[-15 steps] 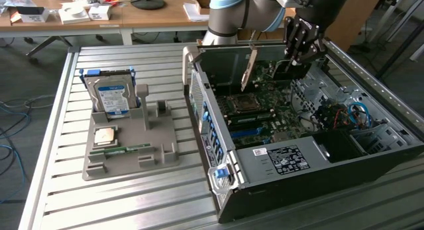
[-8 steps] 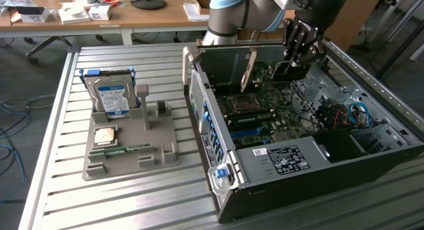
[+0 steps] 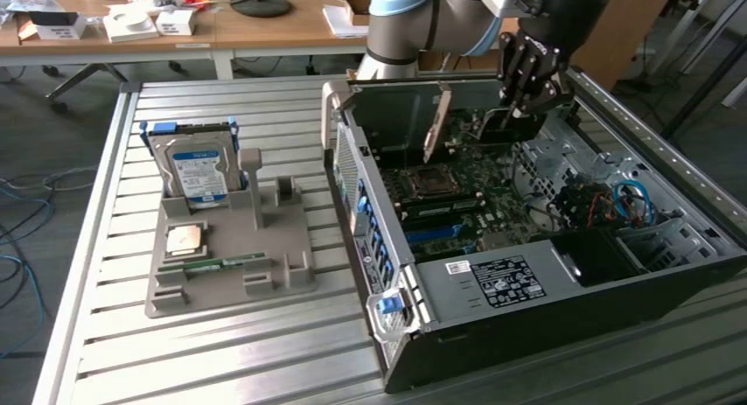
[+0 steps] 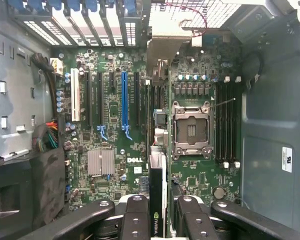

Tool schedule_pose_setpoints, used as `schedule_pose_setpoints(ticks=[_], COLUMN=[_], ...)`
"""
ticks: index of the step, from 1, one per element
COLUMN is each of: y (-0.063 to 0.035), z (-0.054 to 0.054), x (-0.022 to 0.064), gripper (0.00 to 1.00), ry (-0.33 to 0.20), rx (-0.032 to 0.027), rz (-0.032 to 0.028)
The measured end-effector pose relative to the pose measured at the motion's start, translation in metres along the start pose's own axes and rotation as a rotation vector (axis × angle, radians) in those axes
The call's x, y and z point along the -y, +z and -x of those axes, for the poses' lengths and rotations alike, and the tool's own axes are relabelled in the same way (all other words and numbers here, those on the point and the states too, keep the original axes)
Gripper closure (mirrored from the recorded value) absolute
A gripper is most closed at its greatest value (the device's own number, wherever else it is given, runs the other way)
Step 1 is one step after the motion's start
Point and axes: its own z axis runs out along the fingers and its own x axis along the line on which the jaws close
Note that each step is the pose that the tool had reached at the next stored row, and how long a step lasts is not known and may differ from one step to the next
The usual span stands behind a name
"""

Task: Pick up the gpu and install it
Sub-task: 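Insert the gpu into the slot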

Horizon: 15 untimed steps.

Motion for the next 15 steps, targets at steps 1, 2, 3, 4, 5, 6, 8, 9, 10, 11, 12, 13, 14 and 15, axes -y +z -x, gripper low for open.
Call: schedule_pose_setpoints(ticks=[1, 2, 3, 4, 5, 6, 8, 9, 10, 11, 12, 13, 14, 15], y=[0.0000, 0.0001, 0.0001, 0.0001, 0.0001, 0.0008, 0.0008, 0.0008, 0.0008, 0.0008, 0.0008, 0.0008, 0.0008, 0.0008], z=[0.000, 0.000, 0.000, 0.000, 0.000, -0.001, -0.001, -0.001, -0.001, -0.001, -0.001, -0.001, -0.001, -0.001], x=[-0.0007, -0.0014, -0.0022, -0.0029, -0.0036, -0.0233, -0.0232, -0.0233, -0.0233, -0.0233, -0.0233, -0.0233, -0.0233, -0.0233], gripper=[0.74, 0.74, 0.74, 0.74, 0.74, 0.74, 0.74, 0.74, 0.74, 0.74, 0.74, 0.74, 0.74, 0.74], ry=[0.000, 0.000, 0.000, 0.000, 0.000, 0.000, 0.000, 0.000, 0.000, 0.000, 0.000, 0.000, 0.000, 0.000], rx=[0.0001, 0.0001, 0.0000, -0.0001, 0.0000, -0.0001, 0.0000, 0.0000, 0.0000, 0.0000, 0.0000, 0.0000, 0.0000, 0.0000], rz=[0.0000, -0.0001, -0.0001, -0.0001, -0.0001, -0.0006, -0.0006, -0.0006, -0.0006, -0.0006, -0.0006, -0.0006, -0.0006, -0.0006])
